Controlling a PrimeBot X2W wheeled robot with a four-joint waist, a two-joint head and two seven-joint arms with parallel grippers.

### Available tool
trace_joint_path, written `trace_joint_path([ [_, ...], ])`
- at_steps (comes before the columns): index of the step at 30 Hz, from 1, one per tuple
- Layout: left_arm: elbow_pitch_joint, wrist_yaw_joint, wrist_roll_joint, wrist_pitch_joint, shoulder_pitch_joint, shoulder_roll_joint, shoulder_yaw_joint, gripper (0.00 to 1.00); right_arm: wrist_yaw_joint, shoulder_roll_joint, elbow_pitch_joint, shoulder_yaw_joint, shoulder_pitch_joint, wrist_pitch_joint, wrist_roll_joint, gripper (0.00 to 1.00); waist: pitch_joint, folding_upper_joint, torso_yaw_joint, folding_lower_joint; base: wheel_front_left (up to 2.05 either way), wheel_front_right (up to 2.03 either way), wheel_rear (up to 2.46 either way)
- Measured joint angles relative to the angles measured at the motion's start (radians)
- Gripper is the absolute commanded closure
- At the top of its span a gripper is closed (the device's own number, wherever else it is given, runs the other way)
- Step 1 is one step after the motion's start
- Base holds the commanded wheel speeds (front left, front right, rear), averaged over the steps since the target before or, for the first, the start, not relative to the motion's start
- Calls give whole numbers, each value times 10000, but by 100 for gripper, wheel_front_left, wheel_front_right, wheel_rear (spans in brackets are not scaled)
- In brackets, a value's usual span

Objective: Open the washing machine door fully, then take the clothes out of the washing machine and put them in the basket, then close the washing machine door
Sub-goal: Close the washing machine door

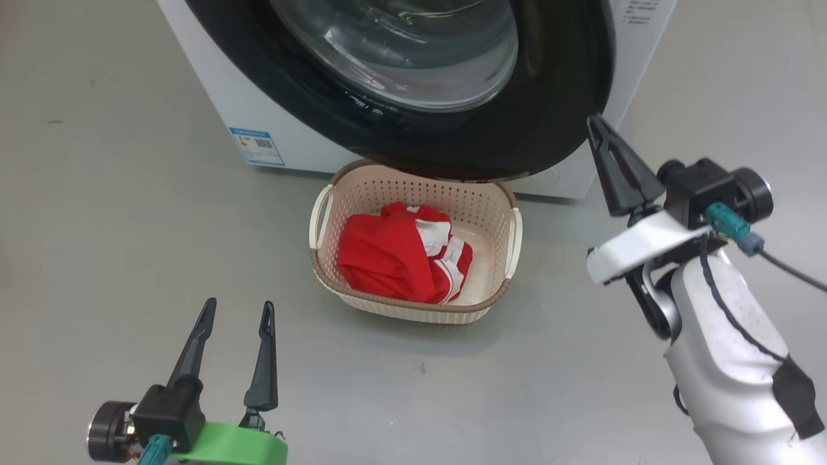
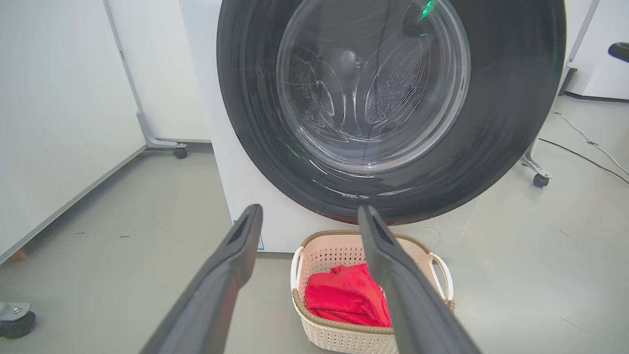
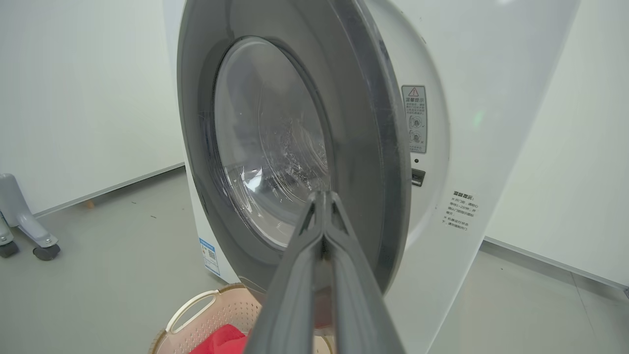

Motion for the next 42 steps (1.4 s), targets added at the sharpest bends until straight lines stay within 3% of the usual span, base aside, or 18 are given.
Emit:
trace_joint_path([
  [21, -27, -10, 113, -100, -877, -209, -146, 0, 8, 4, 1609, -454, -2873, 92, 270, 100, 1242, 0, 618, 0, 0, 0, 0],
  [42, -132, -13, 132, -102, -1367, -268, -311, 0, 40, -765, 2830, -813, -4447, -67, 226, 100, 1731, 0, 896, 0, 0, 0, 0],
])
